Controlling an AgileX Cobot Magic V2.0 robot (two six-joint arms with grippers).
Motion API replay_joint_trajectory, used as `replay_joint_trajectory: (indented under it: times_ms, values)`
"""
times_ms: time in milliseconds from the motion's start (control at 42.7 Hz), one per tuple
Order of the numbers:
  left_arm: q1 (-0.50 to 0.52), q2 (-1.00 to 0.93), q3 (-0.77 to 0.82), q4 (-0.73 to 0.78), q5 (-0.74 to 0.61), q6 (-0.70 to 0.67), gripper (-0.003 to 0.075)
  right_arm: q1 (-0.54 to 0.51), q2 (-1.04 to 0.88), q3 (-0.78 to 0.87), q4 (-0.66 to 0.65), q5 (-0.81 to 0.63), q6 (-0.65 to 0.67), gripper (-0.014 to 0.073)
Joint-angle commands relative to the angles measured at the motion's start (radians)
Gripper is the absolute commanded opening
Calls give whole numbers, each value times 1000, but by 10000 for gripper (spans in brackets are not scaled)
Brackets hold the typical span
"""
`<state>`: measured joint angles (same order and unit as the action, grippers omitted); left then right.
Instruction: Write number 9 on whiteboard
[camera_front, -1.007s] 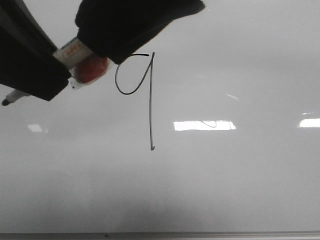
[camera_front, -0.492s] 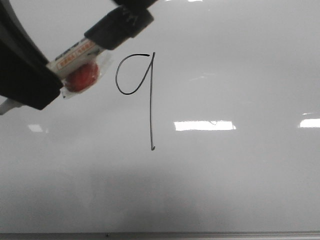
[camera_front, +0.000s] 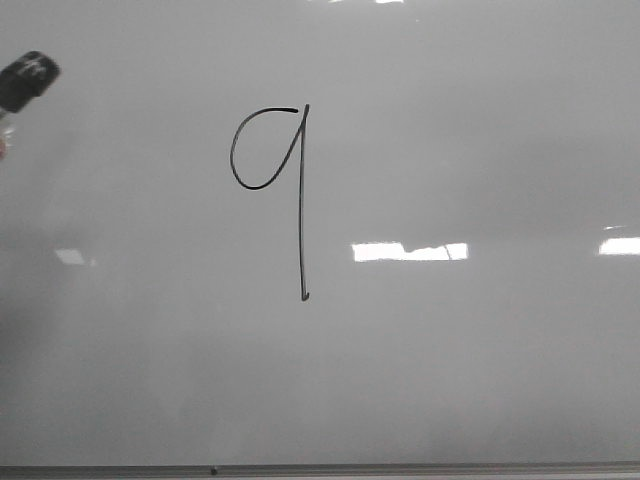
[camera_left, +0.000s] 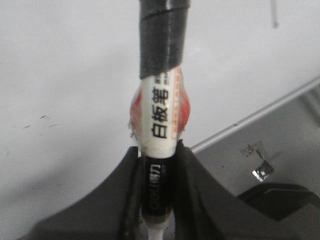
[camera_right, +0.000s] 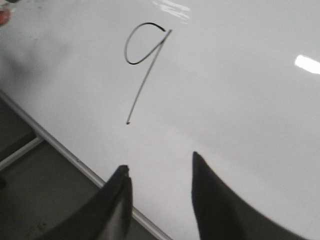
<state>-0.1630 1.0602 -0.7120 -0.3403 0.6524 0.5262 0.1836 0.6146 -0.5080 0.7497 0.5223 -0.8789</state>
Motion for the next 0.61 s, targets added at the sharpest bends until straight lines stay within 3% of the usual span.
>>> replay_joint_trajectory:
  times_ms: [0, 258, 585]
  values:
    - [85, -11, 12, -75, -129, -16, -3, -54, -77, 43, 34, -78, 22, 171]
    - [143, 30, 103, -183, -443, -16, -19, -65, -168, 112, 34, -125, 22, -76]
    - [143, 228, 101, -183, -727, -16, -19, -65, -168, 112, 35, -123, 22, -70]
